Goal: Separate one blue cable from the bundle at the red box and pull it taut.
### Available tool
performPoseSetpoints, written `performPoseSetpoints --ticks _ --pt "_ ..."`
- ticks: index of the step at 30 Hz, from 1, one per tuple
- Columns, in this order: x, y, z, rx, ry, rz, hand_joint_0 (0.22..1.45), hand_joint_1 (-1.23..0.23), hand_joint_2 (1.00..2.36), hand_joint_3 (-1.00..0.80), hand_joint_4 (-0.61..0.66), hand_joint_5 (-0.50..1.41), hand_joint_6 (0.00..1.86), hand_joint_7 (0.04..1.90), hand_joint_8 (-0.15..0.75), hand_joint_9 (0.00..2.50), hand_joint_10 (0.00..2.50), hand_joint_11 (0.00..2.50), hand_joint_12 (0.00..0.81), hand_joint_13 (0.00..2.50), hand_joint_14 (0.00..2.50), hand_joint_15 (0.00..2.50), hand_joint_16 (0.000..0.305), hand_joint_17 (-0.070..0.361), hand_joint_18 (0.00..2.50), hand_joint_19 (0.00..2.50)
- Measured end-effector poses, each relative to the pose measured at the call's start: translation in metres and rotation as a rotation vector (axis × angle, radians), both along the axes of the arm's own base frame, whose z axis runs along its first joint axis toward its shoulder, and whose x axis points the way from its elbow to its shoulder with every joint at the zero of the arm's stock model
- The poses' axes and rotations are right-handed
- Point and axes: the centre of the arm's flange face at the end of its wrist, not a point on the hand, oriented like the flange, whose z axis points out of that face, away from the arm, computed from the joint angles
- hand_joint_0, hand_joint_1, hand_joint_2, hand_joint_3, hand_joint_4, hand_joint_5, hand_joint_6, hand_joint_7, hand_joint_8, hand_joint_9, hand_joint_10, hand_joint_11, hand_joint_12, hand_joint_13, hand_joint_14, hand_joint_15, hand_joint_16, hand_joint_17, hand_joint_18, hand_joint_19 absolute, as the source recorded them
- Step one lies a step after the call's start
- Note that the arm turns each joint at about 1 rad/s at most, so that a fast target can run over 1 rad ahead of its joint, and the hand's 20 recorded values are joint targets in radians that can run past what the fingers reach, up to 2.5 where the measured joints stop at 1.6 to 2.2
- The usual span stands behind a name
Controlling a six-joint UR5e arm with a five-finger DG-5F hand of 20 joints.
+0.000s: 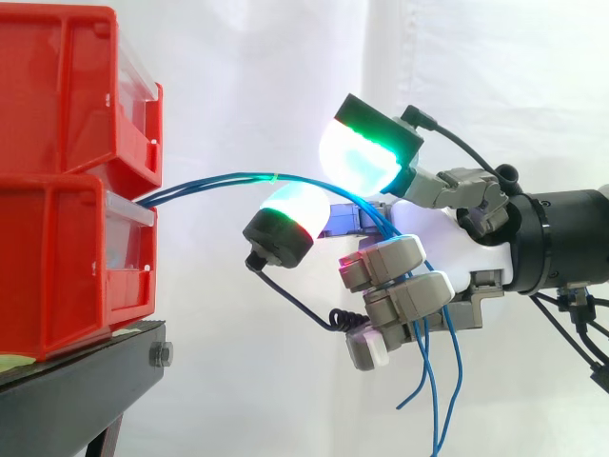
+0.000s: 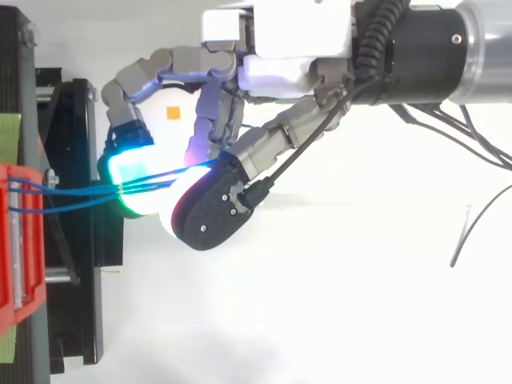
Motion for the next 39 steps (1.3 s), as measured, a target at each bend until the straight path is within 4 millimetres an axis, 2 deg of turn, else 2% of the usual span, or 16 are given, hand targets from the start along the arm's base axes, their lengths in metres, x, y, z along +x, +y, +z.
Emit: performPoseSetpoints --ticks 6,12,16,24,39 --pt "0.000 0.000 -0.001 0.000 0.002 0.000 0.53 -0.65 1.00 -0.50 -0.13 -0.07 0.58 1.39 0.266 1.34 0.02 1.45 0.348 1.23 0.02 1.24 0.043 0.096 0.95 0.85" --pt "-0.004 0.000 -0.009 0.000 0.026 -0.002 0.54 -0.70 1.00 -0.50 -0.04 -0.08 0.61 1.35 0.269 1.37 0.02 1.51 0.350 1.23 0.02 1.24 0.042 0.095 0.94 0.85" --pt "-0.007 0.000 -0.013 0.000 0.038 -0.001 0.57 -0.70 1.00 -0.50 -0.03 -0.09 0.67 1.27 0.269 1.38 0.02 1.55 0.333 1.23 0.02 1.25 0.041 0.093 0.93 0.86" --pt "-0.005 -0.001 -0.009 0.000 0.032 -0.003 0.58 -0.66 1.00 -0.50 -0.02 -0.09 0.68 1.25 0.270 1.39 0.02 1.56 0.337 1.24 0.02 1.26 0.041 0.093 0.93 0.85" --pt "-0.003 0.000 -0.005 0.000 0.023 -0.003 0.50 -0.65 1.00 -0.50 0.02 -0.10 0.68 1.20 0.300 1.37 0.02 1.52 0.371 1.26 0.02 1.24 0.047 0.107 0.96 0.82"
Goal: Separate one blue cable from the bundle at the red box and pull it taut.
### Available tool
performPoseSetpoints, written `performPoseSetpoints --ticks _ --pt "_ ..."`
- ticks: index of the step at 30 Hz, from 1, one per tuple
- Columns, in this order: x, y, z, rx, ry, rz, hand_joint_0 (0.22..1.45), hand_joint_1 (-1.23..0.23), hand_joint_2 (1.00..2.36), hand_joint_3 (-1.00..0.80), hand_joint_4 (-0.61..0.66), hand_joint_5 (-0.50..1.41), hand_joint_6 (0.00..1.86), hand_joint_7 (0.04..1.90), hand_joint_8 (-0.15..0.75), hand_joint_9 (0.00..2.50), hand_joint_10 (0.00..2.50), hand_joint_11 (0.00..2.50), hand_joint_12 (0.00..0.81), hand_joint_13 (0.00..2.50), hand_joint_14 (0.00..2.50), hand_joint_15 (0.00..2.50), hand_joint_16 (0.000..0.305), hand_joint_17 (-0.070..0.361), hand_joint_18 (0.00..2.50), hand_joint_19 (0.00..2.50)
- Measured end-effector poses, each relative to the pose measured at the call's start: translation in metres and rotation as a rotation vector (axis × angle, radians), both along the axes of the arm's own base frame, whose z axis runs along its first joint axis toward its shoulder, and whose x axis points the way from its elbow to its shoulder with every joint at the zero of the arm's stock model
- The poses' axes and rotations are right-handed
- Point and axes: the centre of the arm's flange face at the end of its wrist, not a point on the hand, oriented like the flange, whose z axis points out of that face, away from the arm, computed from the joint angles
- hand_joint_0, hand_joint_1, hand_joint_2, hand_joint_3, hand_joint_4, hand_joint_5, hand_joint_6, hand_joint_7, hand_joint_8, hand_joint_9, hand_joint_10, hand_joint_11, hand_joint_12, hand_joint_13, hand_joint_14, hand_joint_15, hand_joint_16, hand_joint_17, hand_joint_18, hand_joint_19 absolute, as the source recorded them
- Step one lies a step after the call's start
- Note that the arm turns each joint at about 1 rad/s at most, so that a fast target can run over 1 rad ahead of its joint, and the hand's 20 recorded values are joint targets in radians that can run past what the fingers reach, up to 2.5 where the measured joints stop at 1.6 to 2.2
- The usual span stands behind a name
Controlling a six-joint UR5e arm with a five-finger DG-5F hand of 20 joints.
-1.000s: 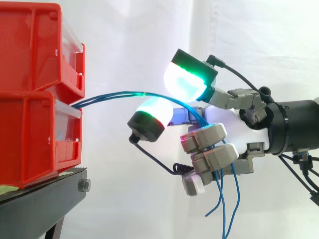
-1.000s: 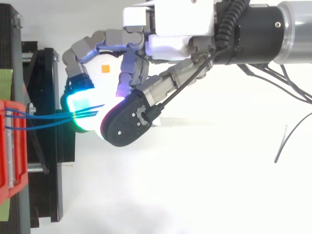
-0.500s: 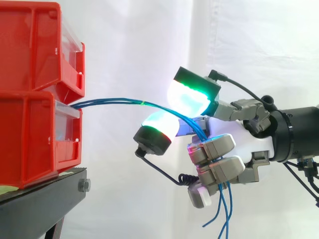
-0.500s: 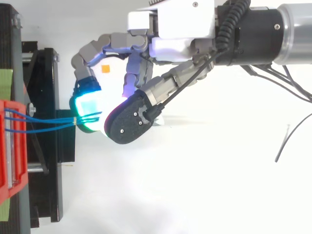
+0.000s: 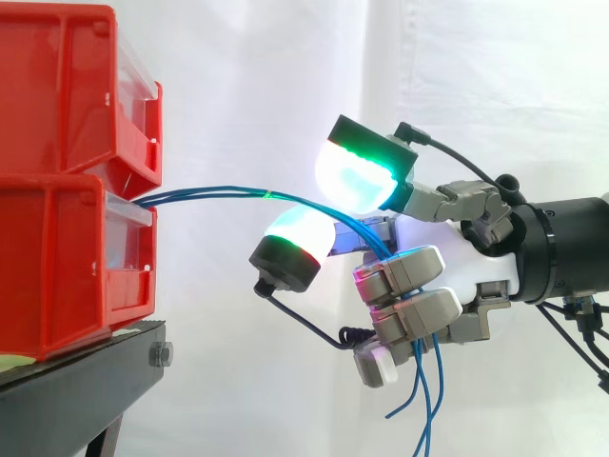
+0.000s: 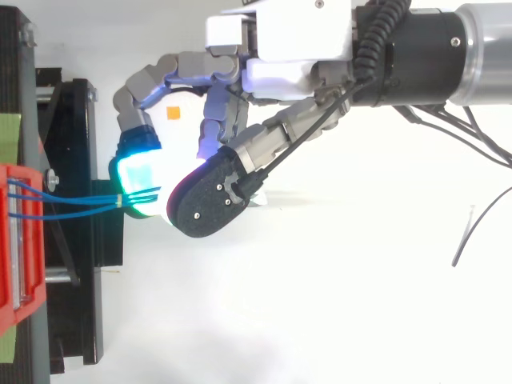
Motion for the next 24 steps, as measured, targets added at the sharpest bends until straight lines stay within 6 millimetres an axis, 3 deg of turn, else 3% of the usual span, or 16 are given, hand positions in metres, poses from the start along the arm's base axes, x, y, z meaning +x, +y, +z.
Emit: performPoseSetpoints --ticks 4,24 --pt "0.000 0.000 0.000 0.000 -0.002 0.000 0.51 -0.58 1.00 -0.50 0.02 -0.10 0.68 1.21 0.292 1.37 0.02 1.53 0.363 1.25 0.02 1.24 0.046 0.105 0.96 0.83" --pt "-0.004 0.014 -0.008 0.003 0.069 -0.017 0.53 -0.58 1.00 -0.50 0.03 -0.10 0.67 1.22 0.289 1.36 0.02 1.52 0.354 1.23 0.02 1.24 0.046 0.102 0.93 0.84"
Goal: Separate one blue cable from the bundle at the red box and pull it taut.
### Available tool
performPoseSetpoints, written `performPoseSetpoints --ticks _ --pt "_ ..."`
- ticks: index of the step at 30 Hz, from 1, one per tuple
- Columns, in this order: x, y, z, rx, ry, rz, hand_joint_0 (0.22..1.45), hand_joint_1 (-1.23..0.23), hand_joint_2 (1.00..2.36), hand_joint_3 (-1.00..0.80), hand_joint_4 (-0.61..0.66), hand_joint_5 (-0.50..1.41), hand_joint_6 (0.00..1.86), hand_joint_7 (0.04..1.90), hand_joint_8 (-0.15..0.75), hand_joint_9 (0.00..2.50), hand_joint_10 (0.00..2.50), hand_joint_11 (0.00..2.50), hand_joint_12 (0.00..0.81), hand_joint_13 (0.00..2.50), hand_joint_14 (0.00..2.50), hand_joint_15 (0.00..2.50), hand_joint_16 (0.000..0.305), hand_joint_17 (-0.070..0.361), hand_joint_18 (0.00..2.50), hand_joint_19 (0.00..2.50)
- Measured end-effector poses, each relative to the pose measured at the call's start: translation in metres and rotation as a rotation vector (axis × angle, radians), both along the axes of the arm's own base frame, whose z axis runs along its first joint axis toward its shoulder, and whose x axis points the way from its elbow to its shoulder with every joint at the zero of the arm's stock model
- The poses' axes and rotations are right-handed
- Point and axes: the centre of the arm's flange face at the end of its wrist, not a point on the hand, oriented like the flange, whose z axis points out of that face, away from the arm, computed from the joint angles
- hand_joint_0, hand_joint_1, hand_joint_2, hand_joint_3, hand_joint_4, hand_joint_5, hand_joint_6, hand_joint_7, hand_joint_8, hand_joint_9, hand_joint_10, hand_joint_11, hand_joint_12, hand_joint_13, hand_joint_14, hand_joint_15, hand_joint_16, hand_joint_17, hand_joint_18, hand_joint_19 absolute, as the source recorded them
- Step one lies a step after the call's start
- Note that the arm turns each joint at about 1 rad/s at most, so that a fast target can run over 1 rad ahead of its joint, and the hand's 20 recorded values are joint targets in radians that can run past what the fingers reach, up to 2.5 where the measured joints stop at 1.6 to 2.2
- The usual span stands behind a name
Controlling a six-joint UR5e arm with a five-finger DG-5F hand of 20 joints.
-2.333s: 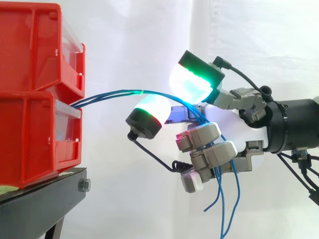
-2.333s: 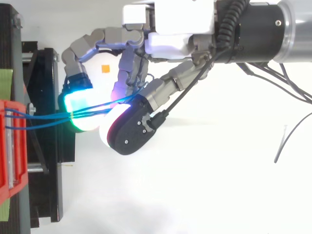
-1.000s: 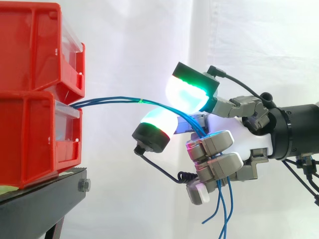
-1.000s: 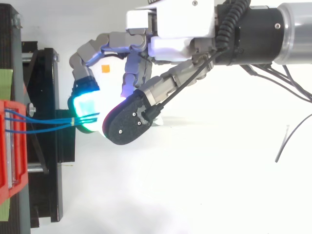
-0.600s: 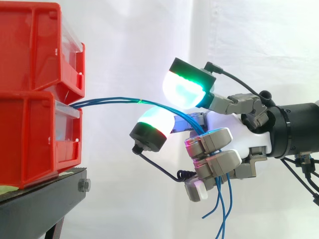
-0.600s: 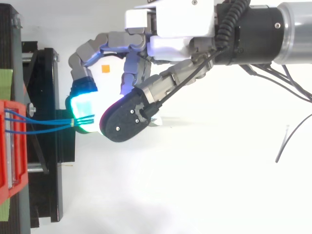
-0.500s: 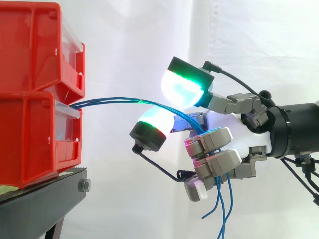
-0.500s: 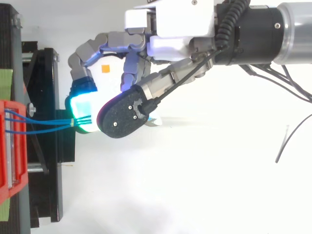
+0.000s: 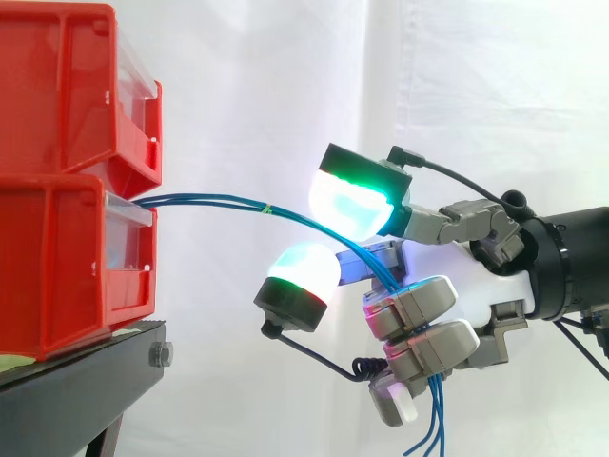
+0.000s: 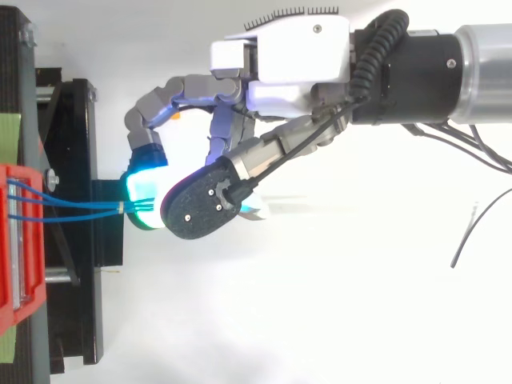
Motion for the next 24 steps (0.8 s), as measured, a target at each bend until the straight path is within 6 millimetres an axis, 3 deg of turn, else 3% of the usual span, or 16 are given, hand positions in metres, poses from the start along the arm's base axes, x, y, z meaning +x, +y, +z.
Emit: performPoseSetpoints --ticks 24 --pt "0.010 0.010 0.015 0.002 -0.046 -0.010 0.53 -0.60 1.00 -0.50 0.02 -0.10 0.66 1.22 0.285 1.34 0.02 1.51 0.352 1.23 0.02 1.24 0.045 0.102 0.93 0.83"
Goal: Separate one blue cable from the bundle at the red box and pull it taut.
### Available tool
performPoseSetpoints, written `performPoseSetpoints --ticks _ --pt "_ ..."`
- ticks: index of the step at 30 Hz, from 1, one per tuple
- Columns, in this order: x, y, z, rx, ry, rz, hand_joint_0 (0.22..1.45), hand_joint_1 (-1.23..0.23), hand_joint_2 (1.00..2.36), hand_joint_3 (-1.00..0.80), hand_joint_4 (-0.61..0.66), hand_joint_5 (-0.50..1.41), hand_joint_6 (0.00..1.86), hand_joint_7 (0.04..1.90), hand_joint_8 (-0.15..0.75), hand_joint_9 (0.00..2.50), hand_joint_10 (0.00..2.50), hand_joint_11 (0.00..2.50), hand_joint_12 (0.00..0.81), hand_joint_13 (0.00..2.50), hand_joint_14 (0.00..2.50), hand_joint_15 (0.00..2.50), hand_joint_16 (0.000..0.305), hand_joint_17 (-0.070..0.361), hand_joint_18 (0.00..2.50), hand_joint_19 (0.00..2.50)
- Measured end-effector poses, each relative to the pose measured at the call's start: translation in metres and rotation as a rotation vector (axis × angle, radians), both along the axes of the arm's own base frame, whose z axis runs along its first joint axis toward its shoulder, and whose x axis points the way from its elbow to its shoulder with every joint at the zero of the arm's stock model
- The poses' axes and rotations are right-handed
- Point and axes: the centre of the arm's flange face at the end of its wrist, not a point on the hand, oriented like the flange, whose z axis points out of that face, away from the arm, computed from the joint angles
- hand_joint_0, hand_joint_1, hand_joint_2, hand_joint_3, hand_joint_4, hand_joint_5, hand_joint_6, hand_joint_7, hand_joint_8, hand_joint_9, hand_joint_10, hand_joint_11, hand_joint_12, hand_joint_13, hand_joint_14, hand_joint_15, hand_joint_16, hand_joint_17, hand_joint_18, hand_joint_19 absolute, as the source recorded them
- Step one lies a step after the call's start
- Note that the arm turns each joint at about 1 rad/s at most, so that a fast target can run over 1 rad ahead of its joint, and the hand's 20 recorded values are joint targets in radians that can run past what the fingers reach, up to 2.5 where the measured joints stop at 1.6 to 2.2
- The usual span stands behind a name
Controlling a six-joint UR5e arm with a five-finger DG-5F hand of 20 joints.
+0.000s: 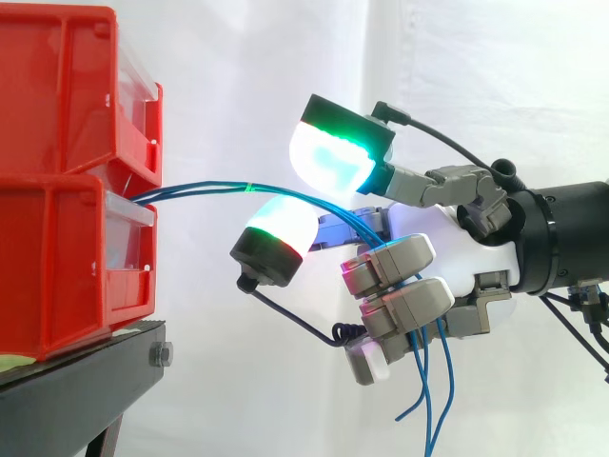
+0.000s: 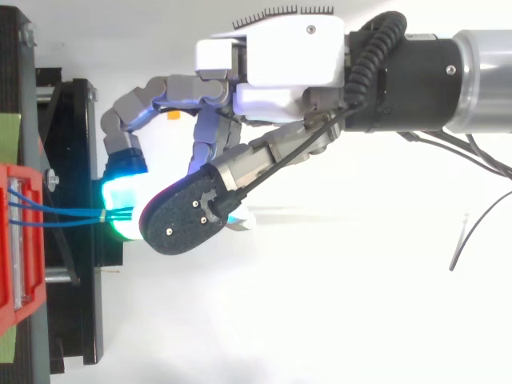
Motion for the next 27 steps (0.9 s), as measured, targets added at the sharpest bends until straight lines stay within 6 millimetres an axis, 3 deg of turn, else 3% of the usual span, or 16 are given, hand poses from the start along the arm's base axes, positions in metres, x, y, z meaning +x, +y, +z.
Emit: performPoseSetpoints --ticks 17,27 --pt "0.0045 0.0037 -0.0050 -0.009 -0.004 -0.004 0.57 -0.63 1.00 -0.50 0.02 -0.10 0.66 1.24 0.278 1.34 0.02 1.52 0.337 1.22 0.02 1.25 0.044 0.098 0.92 0.83" --pt "0.0073 0.0066 -0.0029 -0.031 -0.024 -0.011 0.59 -0.71 1.02 -0.22 0.02 -0.13 0.78 1.22 0.283 1.33 0.02 1.53 0.341 1.22 0.02 1.24 0.043 0.096 0.92 0.84"
